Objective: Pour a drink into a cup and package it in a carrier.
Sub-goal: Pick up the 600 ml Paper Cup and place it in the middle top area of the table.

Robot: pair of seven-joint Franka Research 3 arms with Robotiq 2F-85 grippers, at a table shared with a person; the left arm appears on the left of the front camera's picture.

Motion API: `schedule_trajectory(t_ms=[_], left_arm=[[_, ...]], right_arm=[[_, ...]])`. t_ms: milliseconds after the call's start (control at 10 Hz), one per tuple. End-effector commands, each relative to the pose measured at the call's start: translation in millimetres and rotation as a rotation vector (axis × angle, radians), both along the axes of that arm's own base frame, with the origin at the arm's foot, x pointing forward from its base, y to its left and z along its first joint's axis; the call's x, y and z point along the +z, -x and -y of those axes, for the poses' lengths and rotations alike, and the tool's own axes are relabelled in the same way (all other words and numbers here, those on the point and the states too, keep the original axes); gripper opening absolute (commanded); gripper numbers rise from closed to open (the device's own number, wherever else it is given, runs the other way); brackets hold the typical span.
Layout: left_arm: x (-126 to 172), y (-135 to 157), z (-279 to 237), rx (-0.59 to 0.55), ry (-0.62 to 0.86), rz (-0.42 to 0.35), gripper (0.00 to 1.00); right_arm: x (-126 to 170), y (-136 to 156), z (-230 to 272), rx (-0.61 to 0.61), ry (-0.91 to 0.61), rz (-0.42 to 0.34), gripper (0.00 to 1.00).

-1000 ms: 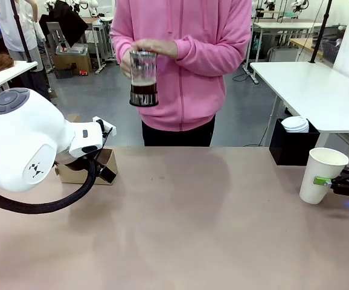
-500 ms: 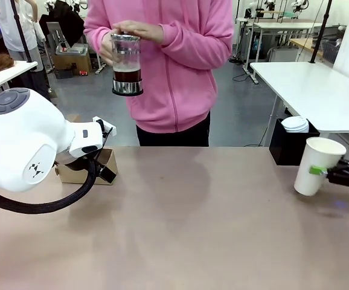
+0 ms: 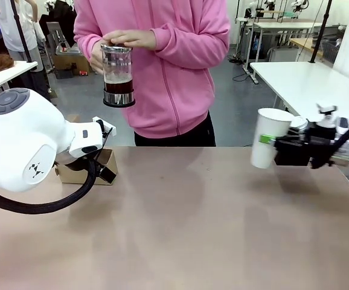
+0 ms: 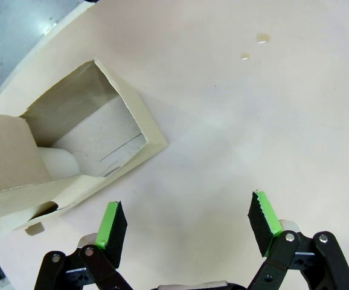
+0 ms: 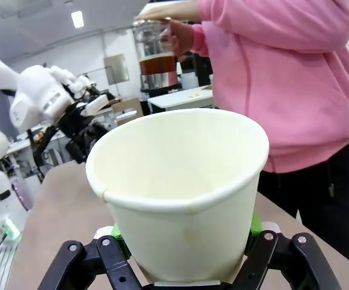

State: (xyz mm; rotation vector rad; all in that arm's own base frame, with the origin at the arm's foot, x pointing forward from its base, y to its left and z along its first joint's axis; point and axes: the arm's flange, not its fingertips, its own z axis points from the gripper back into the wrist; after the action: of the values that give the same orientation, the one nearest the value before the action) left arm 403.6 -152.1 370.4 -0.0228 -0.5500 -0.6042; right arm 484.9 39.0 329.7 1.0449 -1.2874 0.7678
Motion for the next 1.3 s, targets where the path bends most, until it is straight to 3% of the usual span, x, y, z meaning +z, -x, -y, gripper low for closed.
schedule_trajectory(t_ms=[0,400,600,900,1200], left_arm=[[0.2,0.2,-0.4,0.0,0.002,0.0,1.0],[0.2,0.2,-0.4,0.0,0.002,0.0,1.0],[0.2,0.2,-0.4,0.0,0.002,0.0,1.0],[0.2,0.2,-0.4,0.0,0.002,0.0,1.0],[0.2,0.2,-0.4,0.0,0.002,0.0,1.0]], right_arm=[[-0.2,-23.1,-40.7,-0.044,0.019,0.023,0.8],[-32.2,-61.3,-110.4,-0.125,0.057,0.055,0.8],[-47.4,-78.1,-119.3,-0.169,0.071,0.089,0.8],[-57.7,-101.1,-114.6,-0.193,0.07,0.062,0.8],[-59.8,-96.4,-107.6,-0.158,0.062,0.058,0.8]])
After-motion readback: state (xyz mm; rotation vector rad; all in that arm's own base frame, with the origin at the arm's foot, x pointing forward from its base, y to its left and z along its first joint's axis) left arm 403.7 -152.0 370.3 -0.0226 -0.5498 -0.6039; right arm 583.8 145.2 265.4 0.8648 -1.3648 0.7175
